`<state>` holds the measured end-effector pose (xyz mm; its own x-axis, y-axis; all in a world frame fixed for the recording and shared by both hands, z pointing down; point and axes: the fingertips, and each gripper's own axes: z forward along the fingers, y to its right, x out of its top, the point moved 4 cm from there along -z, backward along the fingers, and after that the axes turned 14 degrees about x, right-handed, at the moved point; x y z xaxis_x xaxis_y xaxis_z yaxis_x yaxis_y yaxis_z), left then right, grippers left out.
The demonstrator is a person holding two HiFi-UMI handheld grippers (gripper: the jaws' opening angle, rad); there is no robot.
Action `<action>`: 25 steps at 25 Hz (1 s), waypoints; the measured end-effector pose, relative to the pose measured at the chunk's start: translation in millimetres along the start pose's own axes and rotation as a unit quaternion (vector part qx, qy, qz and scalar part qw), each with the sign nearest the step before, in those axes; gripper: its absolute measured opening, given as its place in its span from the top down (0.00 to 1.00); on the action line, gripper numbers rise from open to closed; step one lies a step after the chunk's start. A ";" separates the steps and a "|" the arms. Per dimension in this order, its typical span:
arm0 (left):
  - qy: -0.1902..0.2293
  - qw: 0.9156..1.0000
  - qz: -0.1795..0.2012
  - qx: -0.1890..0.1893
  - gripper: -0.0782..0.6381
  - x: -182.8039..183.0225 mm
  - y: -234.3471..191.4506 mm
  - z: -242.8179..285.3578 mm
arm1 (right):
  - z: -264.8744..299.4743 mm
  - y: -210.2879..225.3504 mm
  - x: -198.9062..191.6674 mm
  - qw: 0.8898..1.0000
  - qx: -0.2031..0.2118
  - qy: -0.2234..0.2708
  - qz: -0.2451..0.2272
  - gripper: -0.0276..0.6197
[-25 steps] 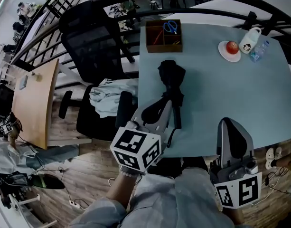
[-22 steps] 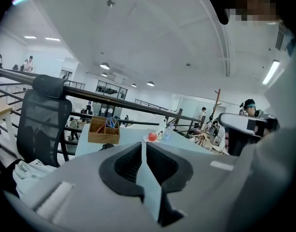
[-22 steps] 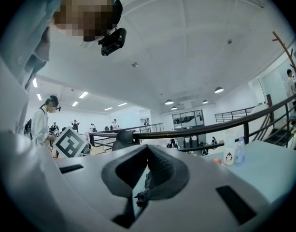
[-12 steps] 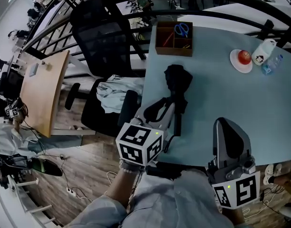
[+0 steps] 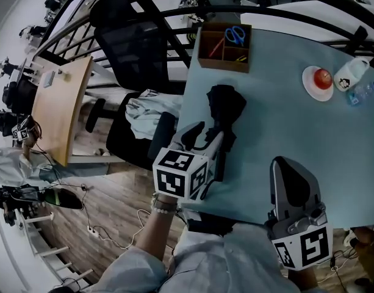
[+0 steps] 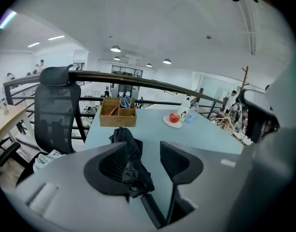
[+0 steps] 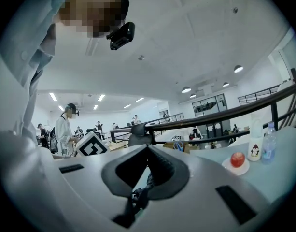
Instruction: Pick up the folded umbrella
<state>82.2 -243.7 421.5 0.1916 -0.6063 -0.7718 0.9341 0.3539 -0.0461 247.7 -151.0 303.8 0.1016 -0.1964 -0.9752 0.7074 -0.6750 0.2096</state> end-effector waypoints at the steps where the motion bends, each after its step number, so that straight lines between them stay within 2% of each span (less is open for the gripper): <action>1: -0.008 1.000 0.000 0.003 0.61 -2.0 2.2 6.9 | -0.4 6.0 -1.9 1.000 0.003 -0.003 0.005 0.96; 6: -0.054 0.998 -0.001 0.021 0.55 -15.2 7.8 42.8 | -4.7 34.3 -11.5 0.999 0.014 -0.009 0.032 0.96; 11: -0.105 0.993 0.009 0.045 0.53 -32.2 5.9 76.8 | -8.9 56.9 -18.6 0.999 0.019 -0.023 0.023 0.96; 18: -0.172 0.982 -0.003 0.081 0.52 -50.3 1.3 106.9 | -18.7 84.2 -21.8 0.999 0.017 -0.027 0.039 0.96; 22: -0.214 0.972 0.010 0.098 0.52 -61.1 -2.1 123.9 | -22.2 100.8 -22.5 0.998 0.017 -0.029 0.043 0.96; 25: -0.234 0.967 0.002 0.103 0.52 -64.6 -2.2 133.4 | -23.5 112.0 -23.1 0.998 0.017 -0.030 0.044 0.96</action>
<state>108.0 -300.3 556.0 0.2653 -0.8780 -0.3984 0.9641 0.2369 0.1198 341.0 -205.3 348.1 0.1200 -0.2984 -0.9469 0.6729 -0.6768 0.2985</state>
